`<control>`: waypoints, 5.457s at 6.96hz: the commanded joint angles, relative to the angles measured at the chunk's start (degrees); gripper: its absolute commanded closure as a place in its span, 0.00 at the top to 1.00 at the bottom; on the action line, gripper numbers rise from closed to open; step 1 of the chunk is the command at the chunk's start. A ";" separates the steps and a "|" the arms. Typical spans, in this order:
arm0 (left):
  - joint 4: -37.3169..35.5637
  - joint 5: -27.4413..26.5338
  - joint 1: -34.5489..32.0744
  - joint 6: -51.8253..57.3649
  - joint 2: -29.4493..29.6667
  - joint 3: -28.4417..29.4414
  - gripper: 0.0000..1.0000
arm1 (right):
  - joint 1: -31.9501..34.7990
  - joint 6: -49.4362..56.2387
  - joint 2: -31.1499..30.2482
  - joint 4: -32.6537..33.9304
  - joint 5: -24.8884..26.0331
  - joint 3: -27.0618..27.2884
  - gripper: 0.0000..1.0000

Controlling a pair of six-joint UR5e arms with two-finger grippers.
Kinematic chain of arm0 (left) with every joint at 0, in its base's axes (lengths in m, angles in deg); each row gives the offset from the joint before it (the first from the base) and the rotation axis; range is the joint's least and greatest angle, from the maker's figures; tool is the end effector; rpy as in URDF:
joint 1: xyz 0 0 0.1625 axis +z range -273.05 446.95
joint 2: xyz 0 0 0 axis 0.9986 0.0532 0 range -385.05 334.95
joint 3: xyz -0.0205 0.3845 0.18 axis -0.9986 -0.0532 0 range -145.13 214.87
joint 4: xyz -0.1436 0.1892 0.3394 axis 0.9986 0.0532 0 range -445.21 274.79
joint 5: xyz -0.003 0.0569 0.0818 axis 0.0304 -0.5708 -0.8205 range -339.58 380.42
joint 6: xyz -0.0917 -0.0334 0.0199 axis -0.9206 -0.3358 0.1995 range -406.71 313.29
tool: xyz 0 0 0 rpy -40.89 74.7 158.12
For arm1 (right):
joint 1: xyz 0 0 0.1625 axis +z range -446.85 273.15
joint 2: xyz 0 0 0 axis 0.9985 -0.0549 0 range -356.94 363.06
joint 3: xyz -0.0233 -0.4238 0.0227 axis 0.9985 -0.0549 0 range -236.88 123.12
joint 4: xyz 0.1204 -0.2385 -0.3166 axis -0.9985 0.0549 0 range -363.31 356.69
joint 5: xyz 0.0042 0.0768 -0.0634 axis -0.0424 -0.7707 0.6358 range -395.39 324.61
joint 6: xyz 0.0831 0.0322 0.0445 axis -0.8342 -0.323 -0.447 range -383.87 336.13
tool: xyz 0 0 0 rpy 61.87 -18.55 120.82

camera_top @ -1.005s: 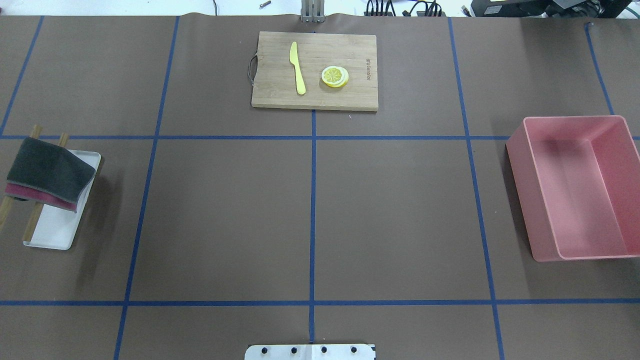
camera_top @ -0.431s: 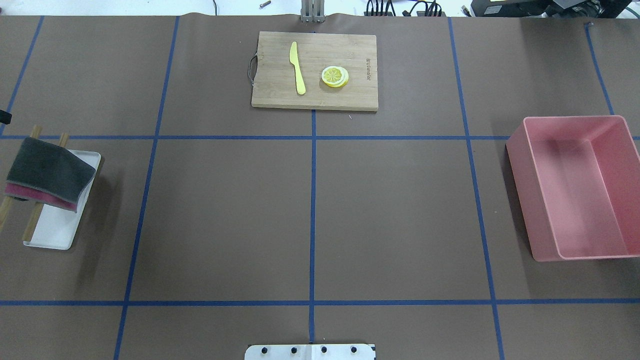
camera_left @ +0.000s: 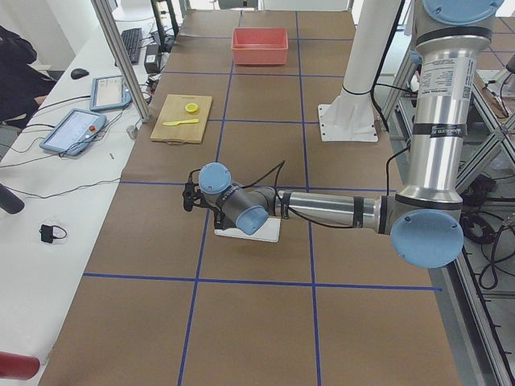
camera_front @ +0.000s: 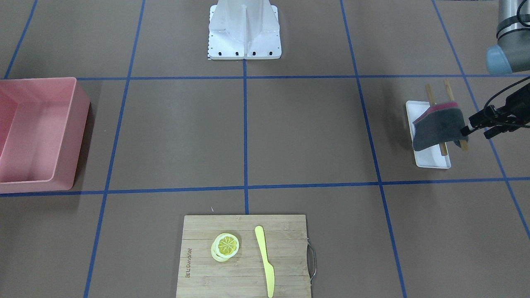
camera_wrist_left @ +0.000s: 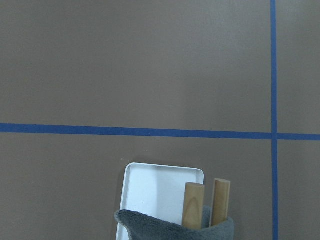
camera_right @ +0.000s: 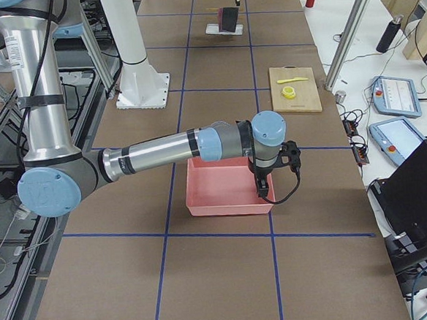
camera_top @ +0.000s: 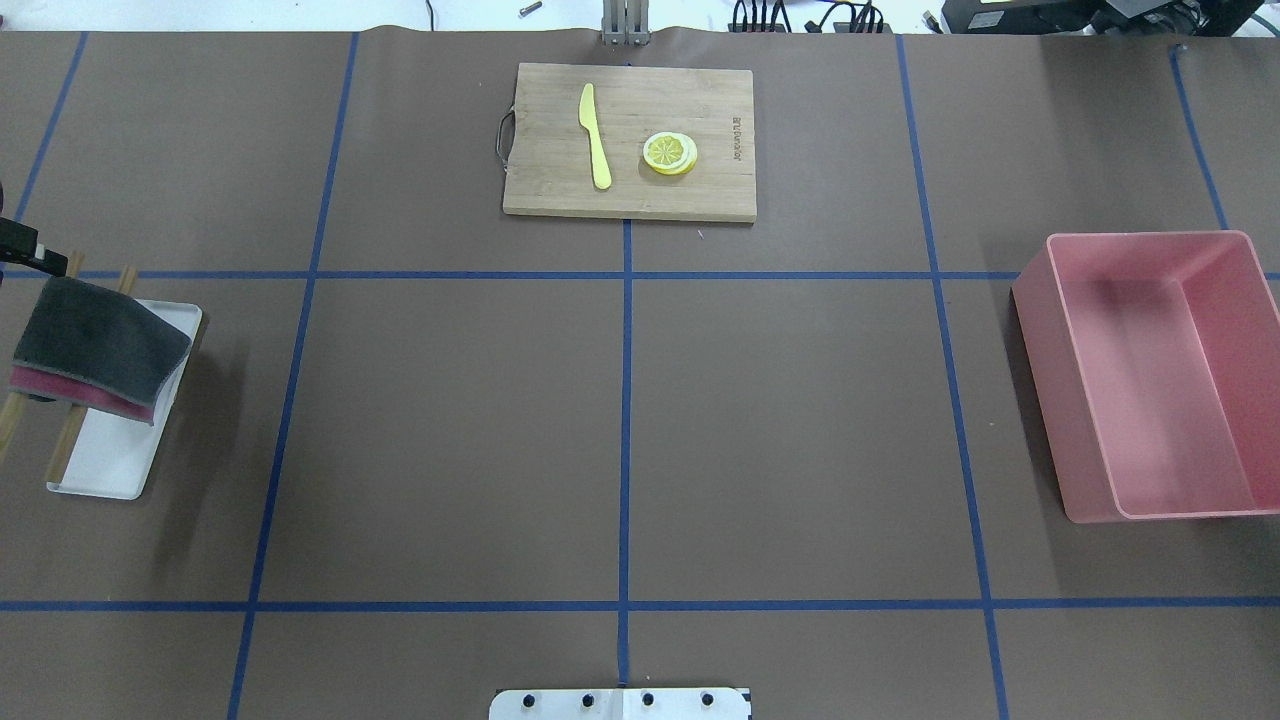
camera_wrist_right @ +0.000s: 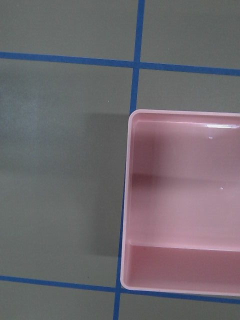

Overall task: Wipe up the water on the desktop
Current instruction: 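Reach the left gripper down and grasp the grey cloth on the sticks, then lift the grey cloth up off the wooden sticks with the left gripper, then carry the cloth toward the table center with the left gripper while the right gripper approaches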

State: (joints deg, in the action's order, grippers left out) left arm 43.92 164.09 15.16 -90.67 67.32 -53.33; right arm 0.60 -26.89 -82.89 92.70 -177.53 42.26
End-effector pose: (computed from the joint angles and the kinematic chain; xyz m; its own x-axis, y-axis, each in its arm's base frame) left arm 0.1134 -0.5146 0.5649 0.4562 -0.0221 -0.8896 0.1061 0.9939 0.0297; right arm 0.0315 -0.5204 0.5452 0.6103 -0.0735 0.7888 0.0118 0.9964 0.0838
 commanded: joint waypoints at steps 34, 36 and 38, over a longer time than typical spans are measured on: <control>-15.57 -19.19 20.70 -79.85 37.78 -9.53 0.00 | -36.95 -32.18 17.38 -30.70 21.86 10.70 1.00; -20.65 -24.11 25.71 -82.76 42.61 -9.45 0.00 | -45.93 -32.48 18.09 -30.70 29.86 13.35 1.00; -20.94 -27.64 29.85 -84.79 44.04 -9.01 0.00 | -50.69 -32.48 20.90 -30.79 34.71 13.44 1.00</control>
State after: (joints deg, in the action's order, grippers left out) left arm 23.44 138.33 42.67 -174.44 110.50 -62.55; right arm -47.00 -59.31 -63.45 61.95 -146.23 55.50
